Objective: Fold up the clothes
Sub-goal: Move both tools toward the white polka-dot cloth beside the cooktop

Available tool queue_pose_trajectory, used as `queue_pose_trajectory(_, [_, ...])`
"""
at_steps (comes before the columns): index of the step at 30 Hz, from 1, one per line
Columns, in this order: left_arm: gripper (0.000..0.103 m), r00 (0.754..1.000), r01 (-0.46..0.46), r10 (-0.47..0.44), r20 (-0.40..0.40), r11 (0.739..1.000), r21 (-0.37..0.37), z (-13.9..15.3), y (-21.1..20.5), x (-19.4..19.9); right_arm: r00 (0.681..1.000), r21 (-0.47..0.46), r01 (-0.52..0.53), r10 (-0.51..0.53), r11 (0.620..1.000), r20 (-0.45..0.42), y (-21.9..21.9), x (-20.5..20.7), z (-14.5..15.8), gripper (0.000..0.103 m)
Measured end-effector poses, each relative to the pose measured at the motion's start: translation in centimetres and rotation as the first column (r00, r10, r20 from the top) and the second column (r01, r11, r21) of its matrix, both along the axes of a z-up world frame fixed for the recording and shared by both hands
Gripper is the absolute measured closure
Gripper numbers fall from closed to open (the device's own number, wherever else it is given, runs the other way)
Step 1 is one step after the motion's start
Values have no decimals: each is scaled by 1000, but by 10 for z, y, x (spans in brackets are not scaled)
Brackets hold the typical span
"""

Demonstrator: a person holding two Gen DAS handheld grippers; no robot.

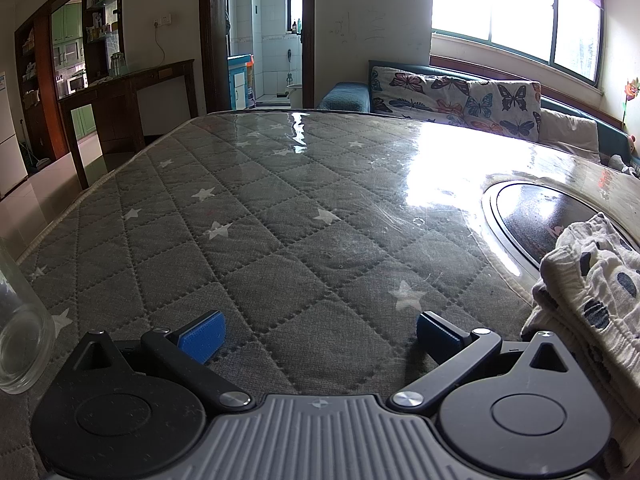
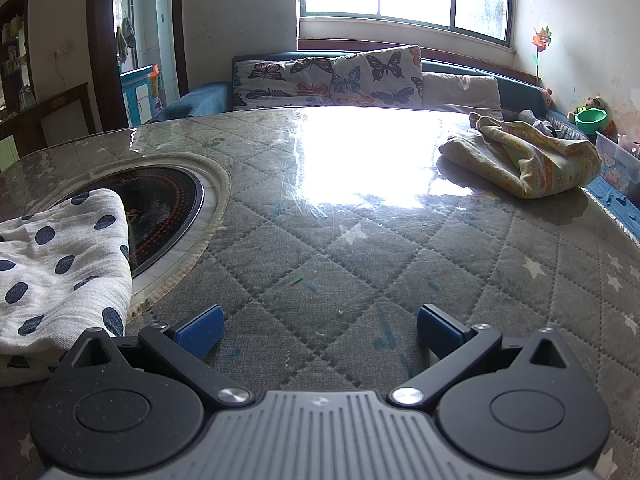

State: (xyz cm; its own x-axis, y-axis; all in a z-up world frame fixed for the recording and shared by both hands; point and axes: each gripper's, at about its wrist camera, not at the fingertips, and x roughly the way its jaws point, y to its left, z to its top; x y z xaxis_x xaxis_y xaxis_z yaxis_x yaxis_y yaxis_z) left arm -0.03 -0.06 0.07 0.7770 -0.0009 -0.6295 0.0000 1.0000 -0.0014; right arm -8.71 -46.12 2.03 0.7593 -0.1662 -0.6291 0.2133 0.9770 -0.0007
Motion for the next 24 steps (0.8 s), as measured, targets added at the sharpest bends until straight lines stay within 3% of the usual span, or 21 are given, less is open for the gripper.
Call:
queue_pose_trajectory(8, [0, 1000, 0, 0, 0, 1000, -1, 2, -1, -1, 1000, 6, -2, 2, 1000, 5, 2, -3, 2, 0])
queue_pose_trajectory(16, [0, 1000, 0, 0, -2, 1000, 6, 0, 0, 3, 997, -90, -58, 61, 994, 41, 22, -28, 19, 1])
queue_pose_trajectory(21, [0, 1000, -10, 11, -9, 1000, 11, -1, -3, -2, 982, -125, -171, 179, 977, 61, 47, -50, 43, 4])
queue_pose_trajectory(24, [0, 1000, -15, 15, -24, 1000, 9, 0, -4, -7, 950, -174, -291, 306, 941, 64, 75, -62, 55, 8])
